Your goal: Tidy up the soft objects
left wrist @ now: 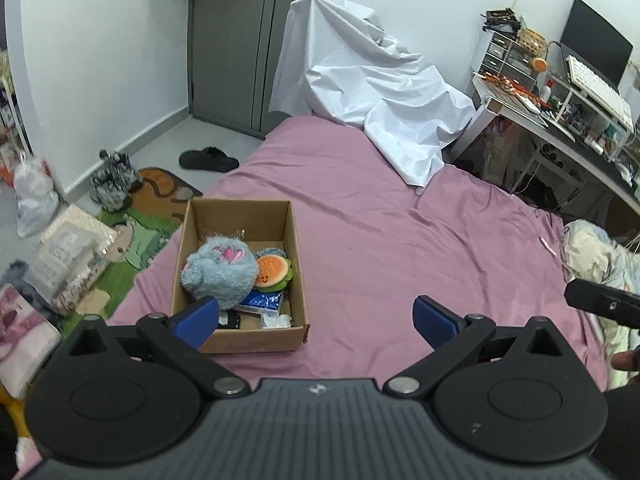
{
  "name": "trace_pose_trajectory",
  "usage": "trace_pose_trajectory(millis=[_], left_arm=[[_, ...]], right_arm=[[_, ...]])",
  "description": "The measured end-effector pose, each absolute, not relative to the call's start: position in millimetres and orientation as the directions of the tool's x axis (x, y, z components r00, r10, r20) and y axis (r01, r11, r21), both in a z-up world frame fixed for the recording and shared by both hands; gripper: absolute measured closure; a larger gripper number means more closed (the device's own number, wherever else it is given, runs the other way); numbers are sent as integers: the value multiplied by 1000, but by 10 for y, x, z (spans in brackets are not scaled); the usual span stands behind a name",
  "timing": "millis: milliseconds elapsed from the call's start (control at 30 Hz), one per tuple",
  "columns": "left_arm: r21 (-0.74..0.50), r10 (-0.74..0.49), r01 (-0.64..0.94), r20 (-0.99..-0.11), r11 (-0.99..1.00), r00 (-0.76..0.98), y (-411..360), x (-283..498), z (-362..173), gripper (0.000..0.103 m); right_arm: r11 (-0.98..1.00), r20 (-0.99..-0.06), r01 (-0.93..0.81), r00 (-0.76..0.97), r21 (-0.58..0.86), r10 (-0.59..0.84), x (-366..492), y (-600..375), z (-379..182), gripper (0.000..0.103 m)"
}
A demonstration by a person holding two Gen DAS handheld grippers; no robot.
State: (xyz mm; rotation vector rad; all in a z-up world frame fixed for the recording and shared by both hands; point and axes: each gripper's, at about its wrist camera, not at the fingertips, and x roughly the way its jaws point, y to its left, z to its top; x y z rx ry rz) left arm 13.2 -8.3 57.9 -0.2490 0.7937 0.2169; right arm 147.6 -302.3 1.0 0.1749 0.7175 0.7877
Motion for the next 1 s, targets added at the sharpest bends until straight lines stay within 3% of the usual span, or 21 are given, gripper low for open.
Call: trace_pose_trajectory(millis=[233, 400, 1000], left_arm=[[-110, 119, -285, -726, 952, 677, -183, 117, 660, 1], [-165, 73, -282, -734, 945, 675, -173, 43, 707, 1], [-87, 146, -296, -719, 951, 679, -557, -227, 860, 1]], right_arm=[[688, -552, -606, 440, 399, 708, 1372, -3047, 171, 0], [693, -569, -610, 435, 384, 698, 1313, -3075, 233, 0], [737, -613, -600, 467, 311, 638, 1072, -3096, 337, 0]])
